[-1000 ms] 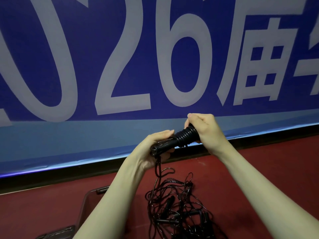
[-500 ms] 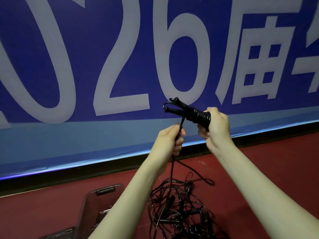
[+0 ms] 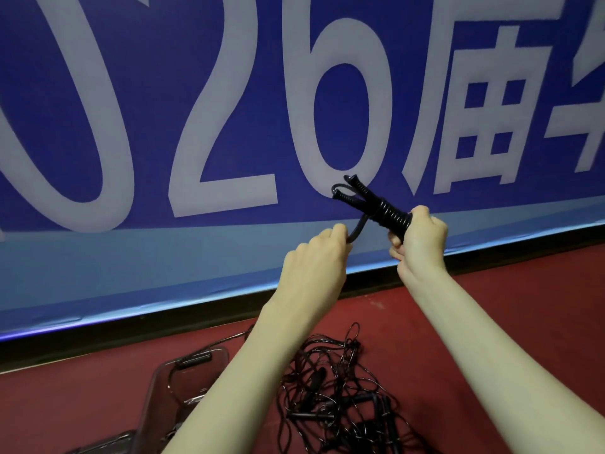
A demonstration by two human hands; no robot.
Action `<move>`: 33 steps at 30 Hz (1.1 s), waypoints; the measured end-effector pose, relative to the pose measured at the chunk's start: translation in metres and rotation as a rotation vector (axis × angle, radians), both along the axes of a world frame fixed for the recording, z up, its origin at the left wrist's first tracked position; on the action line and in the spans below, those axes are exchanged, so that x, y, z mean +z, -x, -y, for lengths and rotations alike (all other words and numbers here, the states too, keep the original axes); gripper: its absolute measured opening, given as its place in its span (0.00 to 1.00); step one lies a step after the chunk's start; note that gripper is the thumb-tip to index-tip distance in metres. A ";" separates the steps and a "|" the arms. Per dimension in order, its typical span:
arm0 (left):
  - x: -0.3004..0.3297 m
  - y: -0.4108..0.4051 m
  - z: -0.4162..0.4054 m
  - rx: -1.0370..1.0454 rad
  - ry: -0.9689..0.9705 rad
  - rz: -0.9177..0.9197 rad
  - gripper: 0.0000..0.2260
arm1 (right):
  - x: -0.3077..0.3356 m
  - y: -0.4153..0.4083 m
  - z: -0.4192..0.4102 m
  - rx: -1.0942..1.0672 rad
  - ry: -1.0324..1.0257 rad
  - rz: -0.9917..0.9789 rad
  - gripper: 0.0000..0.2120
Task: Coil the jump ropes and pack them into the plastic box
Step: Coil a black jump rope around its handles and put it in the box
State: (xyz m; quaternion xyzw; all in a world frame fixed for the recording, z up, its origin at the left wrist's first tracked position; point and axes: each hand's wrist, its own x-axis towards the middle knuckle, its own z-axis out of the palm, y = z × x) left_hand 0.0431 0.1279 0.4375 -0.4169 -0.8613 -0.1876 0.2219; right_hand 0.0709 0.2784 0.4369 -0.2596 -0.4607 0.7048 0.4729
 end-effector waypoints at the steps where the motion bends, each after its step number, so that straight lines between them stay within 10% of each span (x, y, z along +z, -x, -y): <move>1: 0.002 0.000 0.003 -0.001 0.045 -0.048 0.09 | 0.000 0.001 -0.002 -0.044 -0.082 0.053 0.14; 15: 0.017 0.018 0.034 -0.087 -0.090 -0.312 0.03 | -0.011 -0.002 0.006 -0.235 -1.329 0.216 0.16; 33: 0.009 0.033 0.049 -0.313 -0.209 0.207 0.06 | -0.004 -0.014 0.022 0.153 -1.287 0.406 0.22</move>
